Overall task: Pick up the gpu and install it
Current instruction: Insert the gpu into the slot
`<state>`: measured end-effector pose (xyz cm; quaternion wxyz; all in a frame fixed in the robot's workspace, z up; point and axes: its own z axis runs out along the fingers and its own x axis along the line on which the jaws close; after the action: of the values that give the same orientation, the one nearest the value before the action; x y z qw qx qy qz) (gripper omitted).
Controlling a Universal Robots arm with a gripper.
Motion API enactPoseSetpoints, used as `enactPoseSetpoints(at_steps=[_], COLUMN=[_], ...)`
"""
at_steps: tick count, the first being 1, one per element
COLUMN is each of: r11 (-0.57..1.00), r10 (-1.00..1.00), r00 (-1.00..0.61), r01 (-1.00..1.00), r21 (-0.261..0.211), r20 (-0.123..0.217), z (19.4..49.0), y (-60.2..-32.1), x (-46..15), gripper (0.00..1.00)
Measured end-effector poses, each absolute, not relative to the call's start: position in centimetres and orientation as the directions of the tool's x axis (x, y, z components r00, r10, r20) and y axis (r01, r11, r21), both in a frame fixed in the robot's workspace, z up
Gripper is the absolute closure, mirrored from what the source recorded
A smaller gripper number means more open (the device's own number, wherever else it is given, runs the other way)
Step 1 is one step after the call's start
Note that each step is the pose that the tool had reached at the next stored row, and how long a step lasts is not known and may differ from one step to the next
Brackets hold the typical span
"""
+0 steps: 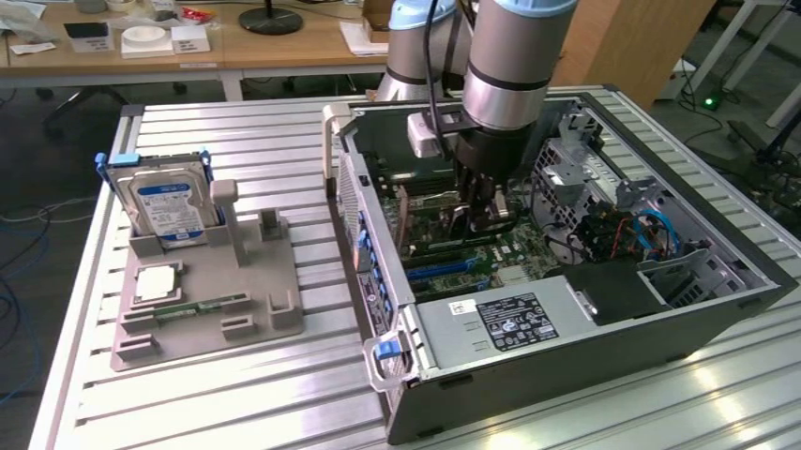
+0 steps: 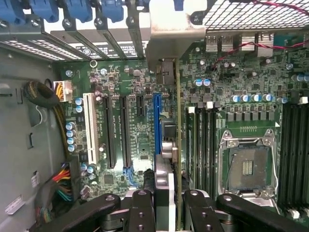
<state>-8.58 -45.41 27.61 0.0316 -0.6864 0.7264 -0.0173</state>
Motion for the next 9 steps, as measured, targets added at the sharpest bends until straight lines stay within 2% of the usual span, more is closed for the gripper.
enactPoseSetpoints(at_steps=[9], r11=[0.057], r10=[-0.998], r00=[-0.056], r01=[-0.996], r21=[-0.068], r20=[-0.022], z=[27.17], y=[-45.95], x=[-8.91], gripper=[0.72])
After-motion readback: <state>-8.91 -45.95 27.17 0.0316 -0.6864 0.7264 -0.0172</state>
